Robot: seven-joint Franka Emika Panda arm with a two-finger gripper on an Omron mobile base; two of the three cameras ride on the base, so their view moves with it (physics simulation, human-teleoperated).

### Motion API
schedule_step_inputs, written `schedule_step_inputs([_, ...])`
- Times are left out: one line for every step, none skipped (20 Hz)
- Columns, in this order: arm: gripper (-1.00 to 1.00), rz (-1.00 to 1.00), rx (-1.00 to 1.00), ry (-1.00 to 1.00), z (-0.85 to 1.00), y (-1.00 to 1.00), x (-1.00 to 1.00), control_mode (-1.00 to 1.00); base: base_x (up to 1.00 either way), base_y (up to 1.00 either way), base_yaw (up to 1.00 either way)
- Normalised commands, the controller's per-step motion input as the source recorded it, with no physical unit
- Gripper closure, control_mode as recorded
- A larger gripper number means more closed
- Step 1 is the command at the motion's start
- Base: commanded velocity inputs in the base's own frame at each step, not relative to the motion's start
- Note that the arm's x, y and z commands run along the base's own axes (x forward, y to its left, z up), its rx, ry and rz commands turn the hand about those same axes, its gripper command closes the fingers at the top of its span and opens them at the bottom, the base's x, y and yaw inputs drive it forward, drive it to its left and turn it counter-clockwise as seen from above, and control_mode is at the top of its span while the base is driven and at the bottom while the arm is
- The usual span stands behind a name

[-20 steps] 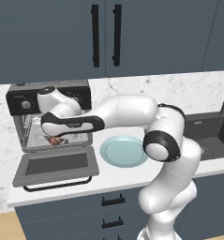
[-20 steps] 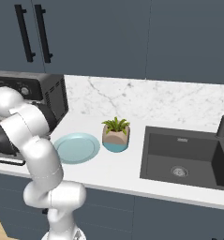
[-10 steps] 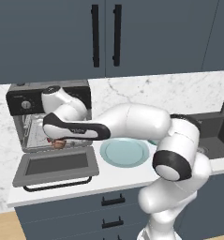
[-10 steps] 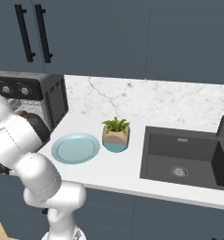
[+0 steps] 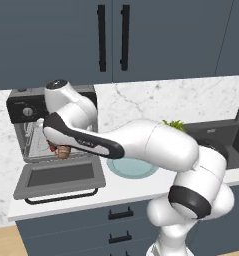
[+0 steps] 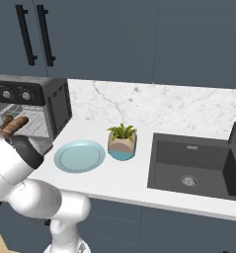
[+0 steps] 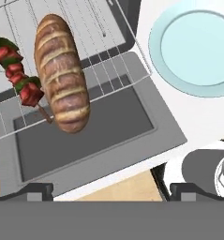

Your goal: Pick up the kebab skewer and baguette bread, and place them inside the toaster oven. Close the toaster oven door and start by setting the timer.

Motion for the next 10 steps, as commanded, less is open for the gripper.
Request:
schedule_step_inputs([-1.00, 0.00, 0.00, 0.00, 0.01, 0.00, -1.00, -1.00, 0.00, 0.00, 0.00])
schedule_step_inputs([-1.00, 0.00, 0.00, 0.00, 0.00, 0.00, -1.00, -1.00, 0.00, 0.00, 0.00])
schedule_step_inputs([-1.00, 0.00, 0.00, 0.00, 0.00, 0.00, -0.94, -1.00, 0.00, 0.00, 0.00])
schedule_step_inputs([-1.00, 0.00, 0.00, 0.00, 0.00, -0.01, -0.85, -1.00, 0.00, 0.00, 0.00])
schedule_step_inputs([-1.00, 0.00, 0.00, 0.00, -0.10, -0.07, -0.79, -1.00, 0.00, 0.00, 0.00])
schedule_step_inputs([-1.00, 0.00, 0.00, 0.00, -0.21, -0.14, -0.67, -1.00, 0.00, 0.00, 0.00])
schedule_step_inputs([-1.00, 0.00, 0.00, 0.00, -0.20, -0.22, -0.46, -1.00, 0.00, 0.00, 0.00])
schedule_step_inputs([-1.00, 0.00, 0.00, 0.00, -0.22, -0.24, -0.31, -1.00, 0.00, 0.00, 0.00])
schedule_step_inputs([-1.00, 0.00, 0.00, 0.00, -0.24, -0.30, -0.09, -1.00, 0.00, 0.00, 0.00])
schedule_step_inputs([-1.00, 0.01, 0.00, 0.00, -0.24, -0.34, 0.00, -1.00, 0.00, 0.00, 0.00])
